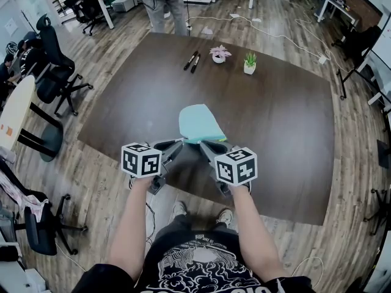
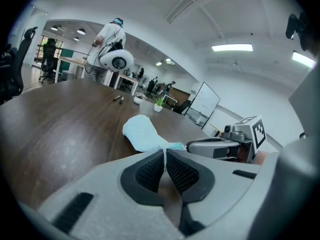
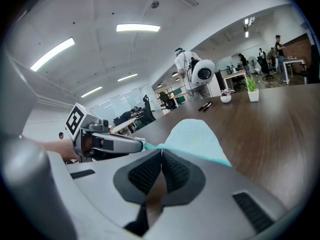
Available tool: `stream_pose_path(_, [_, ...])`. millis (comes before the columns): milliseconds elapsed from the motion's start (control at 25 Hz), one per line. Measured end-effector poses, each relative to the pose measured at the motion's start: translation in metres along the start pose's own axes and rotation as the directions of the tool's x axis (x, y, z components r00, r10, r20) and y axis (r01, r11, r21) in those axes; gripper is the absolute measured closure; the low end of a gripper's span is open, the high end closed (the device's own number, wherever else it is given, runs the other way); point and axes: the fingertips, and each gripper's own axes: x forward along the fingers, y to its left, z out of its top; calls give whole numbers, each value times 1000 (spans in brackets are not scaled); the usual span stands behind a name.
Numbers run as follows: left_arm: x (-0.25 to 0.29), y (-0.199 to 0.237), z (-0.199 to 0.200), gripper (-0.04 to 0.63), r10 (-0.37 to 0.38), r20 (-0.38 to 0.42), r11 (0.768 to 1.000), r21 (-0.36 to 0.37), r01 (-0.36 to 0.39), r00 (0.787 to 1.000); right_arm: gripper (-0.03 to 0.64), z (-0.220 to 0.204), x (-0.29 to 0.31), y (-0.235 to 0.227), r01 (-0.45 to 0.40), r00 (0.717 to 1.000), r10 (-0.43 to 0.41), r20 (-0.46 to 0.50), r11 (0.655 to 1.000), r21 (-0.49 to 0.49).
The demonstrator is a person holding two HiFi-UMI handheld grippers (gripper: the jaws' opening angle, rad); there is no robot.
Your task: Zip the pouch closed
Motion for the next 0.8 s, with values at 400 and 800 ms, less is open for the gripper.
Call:
stream_pose_path(400, [-4,7,3,572,42,17,999,0,-42,999,615,1,-2,-4,15,1000,-15,0,1000,12])
stream_pose_path(800, [-11,24,5,572,108,45,993,-53,-106,993,615,1,-2,-10,32,999,-32,-3,999,10])
